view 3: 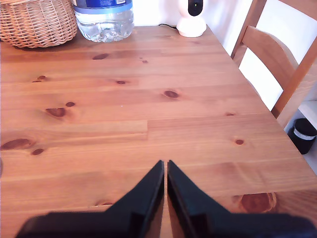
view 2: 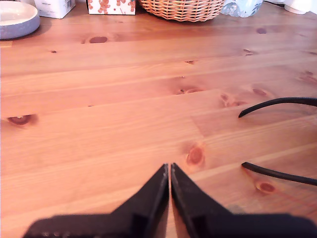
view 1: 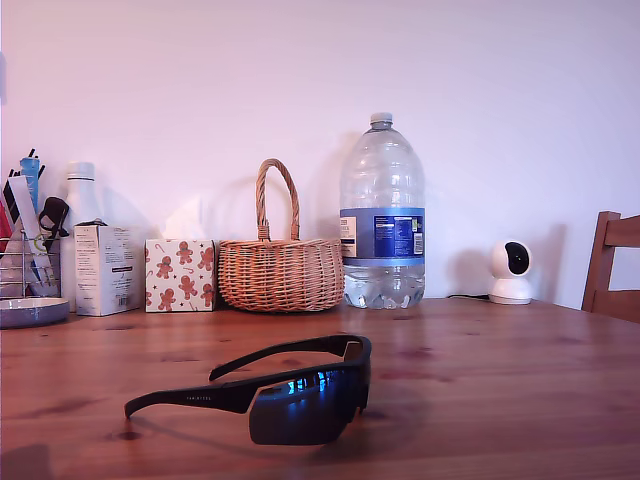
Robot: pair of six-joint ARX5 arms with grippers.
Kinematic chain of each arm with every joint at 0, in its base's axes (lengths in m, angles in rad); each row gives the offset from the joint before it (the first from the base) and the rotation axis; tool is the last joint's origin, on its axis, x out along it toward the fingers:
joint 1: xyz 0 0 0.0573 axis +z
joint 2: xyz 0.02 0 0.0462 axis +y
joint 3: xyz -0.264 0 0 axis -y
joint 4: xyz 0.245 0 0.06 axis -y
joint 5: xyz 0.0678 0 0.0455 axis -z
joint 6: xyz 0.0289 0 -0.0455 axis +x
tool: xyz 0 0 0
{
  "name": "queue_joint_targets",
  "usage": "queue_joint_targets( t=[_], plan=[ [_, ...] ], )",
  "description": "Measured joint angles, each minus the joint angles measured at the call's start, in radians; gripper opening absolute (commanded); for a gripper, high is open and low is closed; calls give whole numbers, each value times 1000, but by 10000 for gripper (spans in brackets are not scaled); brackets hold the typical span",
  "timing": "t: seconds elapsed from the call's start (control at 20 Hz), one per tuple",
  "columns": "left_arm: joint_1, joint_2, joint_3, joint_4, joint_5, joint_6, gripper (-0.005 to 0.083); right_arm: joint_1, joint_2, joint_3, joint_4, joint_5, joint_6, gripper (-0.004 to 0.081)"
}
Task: Pick up the sunglasses and close them, then place them back on the table
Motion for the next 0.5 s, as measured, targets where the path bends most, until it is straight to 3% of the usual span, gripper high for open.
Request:
queue_joint_targets(
  t=[0.15, 0.35, 0.5],
  plan=[
    [0, 1, -1, 136, 2, -2, -18, 0, 0, -5, 111, 0, 20, -13],
    [0, 0, 2, 140, 7, -5, -18, 0, 0, -5, 106, 0, 21, -13],
    [0, 0, 0, 213, 66, -59, -19, 0, 0, -5, 110, -37, 58, -13]
  ],
)
